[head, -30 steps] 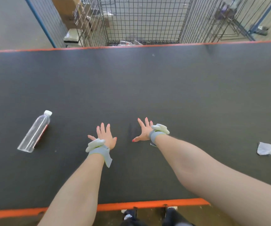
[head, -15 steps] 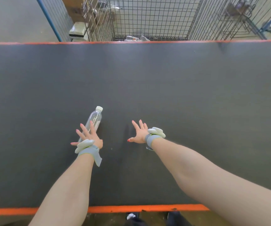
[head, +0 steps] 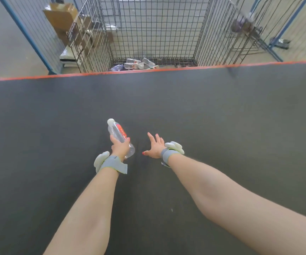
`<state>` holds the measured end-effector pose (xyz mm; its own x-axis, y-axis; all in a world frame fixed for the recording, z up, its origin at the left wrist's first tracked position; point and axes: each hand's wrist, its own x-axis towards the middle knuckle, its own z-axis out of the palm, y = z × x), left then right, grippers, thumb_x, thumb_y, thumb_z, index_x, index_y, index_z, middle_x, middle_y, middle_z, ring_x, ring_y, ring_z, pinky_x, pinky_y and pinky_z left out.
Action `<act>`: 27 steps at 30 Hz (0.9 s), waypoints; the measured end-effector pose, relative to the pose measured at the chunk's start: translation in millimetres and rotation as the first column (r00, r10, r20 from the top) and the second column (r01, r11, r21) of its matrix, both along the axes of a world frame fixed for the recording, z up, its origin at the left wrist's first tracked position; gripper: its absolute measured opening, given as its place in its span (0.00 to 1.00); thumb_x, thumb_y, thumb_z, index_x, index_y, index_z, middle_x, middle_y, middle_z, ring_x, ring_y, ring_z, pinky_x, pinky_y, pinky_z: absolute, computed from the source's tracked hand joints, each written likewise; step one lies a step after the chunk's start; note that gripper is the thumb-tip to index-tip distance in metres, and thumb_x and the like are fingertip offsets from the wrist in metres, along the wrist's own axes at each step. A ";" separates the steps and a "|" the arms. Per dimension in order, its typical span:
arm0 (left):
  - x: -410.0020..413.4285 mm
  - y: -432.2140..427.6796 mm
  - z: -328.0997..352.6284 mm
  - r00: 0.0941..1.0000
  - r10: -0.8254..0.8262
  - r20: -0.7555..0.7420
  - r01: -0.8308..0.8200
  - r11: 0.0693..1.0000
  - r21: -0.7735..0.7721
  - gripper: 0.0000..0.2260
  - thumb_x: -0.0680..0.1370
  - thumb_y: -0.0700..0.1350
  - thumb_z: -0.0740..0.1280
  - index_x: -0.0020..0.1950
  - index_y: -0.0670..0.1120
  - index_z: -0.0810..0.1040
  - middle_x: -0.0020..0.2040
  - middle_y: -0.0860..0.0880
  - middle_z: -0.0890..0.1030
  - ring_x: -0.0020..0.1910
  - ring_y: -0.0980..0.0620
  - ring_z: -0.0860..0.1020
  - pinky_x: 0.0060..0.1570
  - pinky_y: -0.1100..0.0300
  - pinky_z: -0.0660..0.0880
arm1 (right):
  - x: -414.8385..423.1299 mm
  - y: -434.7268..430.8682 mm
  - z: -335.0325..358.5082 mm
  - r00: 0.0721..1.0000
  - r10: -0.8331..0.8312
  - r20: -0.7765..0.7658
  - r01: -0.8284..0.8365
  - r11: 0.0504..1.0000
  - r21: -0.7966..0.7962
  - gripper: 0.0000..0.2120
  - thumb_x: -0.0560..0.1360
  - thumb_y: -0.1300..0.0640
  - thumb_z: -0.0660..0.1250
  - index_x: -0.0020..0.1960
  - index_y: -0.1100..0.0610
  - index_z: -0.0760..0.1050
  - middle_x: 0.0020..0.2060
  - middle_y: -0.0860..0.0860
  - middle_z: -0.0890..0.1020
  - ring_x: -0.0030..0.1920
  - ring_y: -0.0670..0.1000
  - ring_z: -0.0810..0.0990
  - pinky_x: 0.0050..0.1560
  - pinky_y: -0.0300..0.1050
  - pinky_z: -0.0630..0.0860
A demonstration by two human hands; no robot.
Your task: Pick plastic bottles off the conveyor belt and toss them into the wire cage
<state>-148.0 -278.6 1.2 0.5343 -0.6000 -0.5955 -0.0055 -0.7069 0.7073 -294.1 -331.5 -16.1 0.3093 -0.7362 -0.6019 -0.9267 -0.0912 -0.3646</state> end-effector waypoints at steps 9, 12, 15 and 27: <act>70.7 -267.3 102.1 0.878 0.157 -0.452 -0.296 0.921 -0.255 0.39 0.76 0.70 0.50 0.79 0.53 0.39 0.79 0.44 0.51 0.71 0.34 0.66 0.62 0.40 0.72 | 88.5 -250.2 83.0 0.936 -0.134 0.325 0.223 0.941 -0.256 0.38 0.79 0.52 0.64 0.79 0.50 0.42 0.78 0.57 0.49 0.77 0.59 0.49 0.76 0.52 0.50; 83.0 -270.6 76.0 0.940 0.228 -0.253 -0.275 0.947 -0.167 0.35 0.79 0.66 0.50 0.79 0.53 0.41 0.79 0.46 0.50 0.75 0.37 0.59 0.70 0.38 0.62 | 105.9 -271.9 82.4 0.940 -0.085 0.331 0.193 0.932 -0.308 0.37 0.79 0.53 0.63 0.79 0.52 0.44 0.77 0.57 0.52 0.77 0.59 0.52 0.76 0.51 0.52; 73.4 -227.8 28.2 0.993 0.095 0.071 -0.099 0.994 0.050 0.33 0.82 0.61 0.50 0.79 0.48 0.39 0.79 0.45 0.47 0.78 0.41 0.50 0.75 0.43 0.49 | 100.1 -247.4 62.1 0.974 -0.054 0.221 0.112 0.959 -0.259 0.39 0.79 0.50 0.64 0.79 0.49 0.41 0.78 0.57 0.49 0.77 0.59 0.51 0.76 0.54 0.53; 1.8 12.7 8.8 0.688 -0.629 0.362 0.440 0.758 0.480 0.33 0.83 0.53 0.56 0.79 0.44 0.40 0.78 0.39 0.46 0.78 0.41 0.46 0.76 0.49 0.47 | 34.7 -63.1 31.6 0.997 0.057 -0.052 -0.060 0.997 -0.056 0.42 0.77 0.43 0.63 0.78 0.43 0.37 0.78 0.51 0.41 0.78 0.59 0.48 0.76 0.57 0.53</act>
